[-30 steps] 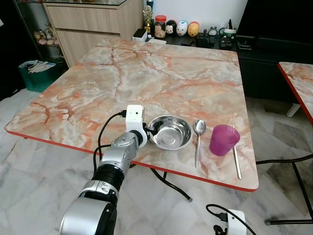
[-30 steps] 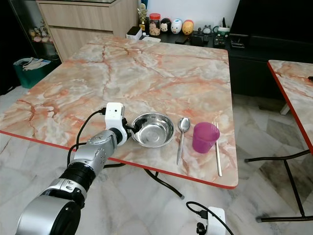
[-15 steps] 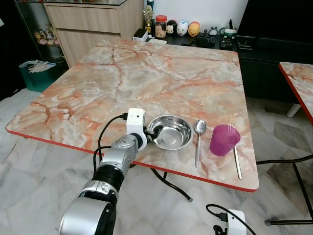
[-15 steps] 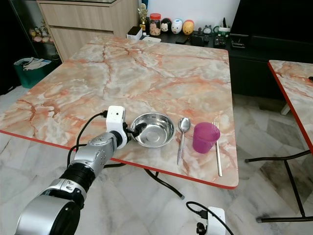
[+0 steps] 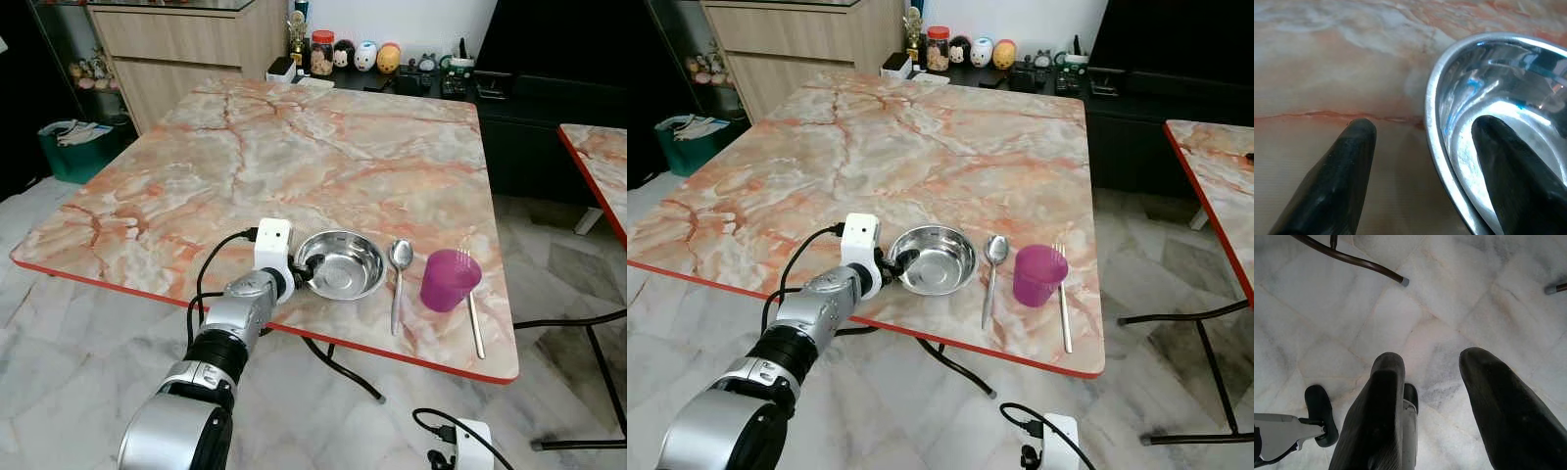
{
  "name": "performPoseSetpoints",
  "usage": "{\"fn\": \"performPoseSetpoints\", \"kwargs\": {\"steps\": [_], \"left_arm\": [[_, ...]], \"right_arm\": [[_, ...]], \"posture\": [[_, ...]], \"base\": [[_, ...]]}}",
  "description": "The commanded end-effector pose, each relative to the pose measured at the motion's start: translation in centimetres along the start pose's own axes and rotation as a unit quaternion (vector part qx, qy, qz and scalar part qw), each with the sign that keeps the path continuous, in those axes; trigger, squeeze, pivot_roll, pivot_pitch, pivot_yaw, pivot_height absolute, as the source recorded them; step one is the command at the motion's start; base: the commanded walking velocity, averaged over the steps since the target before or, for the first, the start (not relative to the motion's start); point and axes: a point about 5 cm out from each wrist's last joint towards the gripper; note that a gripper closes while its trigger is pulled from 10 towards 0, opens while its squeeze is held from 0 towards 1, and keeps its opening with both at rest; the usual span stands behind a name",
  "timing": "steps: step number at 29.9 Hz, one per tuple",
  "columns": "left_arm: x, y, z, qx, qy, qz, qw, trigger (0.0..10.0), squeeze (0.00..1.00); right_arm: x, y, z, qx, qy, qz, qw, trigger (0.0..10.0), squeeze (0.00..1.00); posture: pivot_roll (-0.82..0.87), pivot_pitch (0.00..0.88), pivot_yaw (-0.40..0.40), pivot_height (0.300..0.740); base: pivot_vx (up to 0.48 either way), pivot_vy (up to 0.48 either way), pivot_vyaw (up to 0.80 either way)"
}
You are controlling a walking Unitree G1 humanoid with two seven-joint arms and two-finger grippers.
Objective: Setting the table
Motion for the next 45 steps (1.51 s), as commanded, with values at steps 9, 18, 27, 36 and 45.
{"fn": "performPoseSetpoints", "kwargs": {"steps": [9,18,27,36,45], "left_arm": [[-0.1,0.0,-0.2,0.013,-0.016,-0.005,1.000,0.0,0.00],[0.0,0.1,-0.3,0.015,-0.016,-0.003,1.000,0.0,0.00],[0.1,0.2,-0.4,0.014,-0.016,-0.001,1.000,0.0,0.00],[0.3,0.4,-0.4,-0.005,0.000,-0.003,1.000,0.0,0.00],[1.7,1.3,-1.2,-0.017,0.033,0.013,0.999,0.0,0.00]], "right_arm": [[-0.1,0.1,-0.3,0.005,-0.007,-0.005,1.000,10.0,0.00],[-0.1,0.1,-0.3,0.006,-0.005,-0.004,1.000,10.0,0.00],[-0.2,0.1,-0.4,0.006,-0.004,-0.004,1.000,10.0,0.00],[-0.2,0.1,-0.4,0.005,-0.005,-0.005,1.000,10.0,0.00],[-0.2,0.1,-0.5,0.006,-0.003,-0.004,1.000,10.0,0.00]], "posture": [[0.05,0.000,-0.014,0.711],[0.06,0.000,-0.017,0.711],[0.06,0.000,-0.019,0.711],[0.06,0.000,-0.017,0.711],[0.07,0.000,-0.025,0.711]], "base": [[0.000,0.000,0.00],[0.000,0.000,0.00],[0.000,0.000,0.00],[0.000,0.000,0.00],[0.000,0.000,0.00]]}}
Point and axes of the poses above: a point about 5 cm out from each wrist's last joint towards the gripper, its own y axis pointing back from the gripper into the wrist, its own z axis along the axis of the wrist's last joint, x = y × z, and after that the axes turned 10 degrees about -y, right-handed
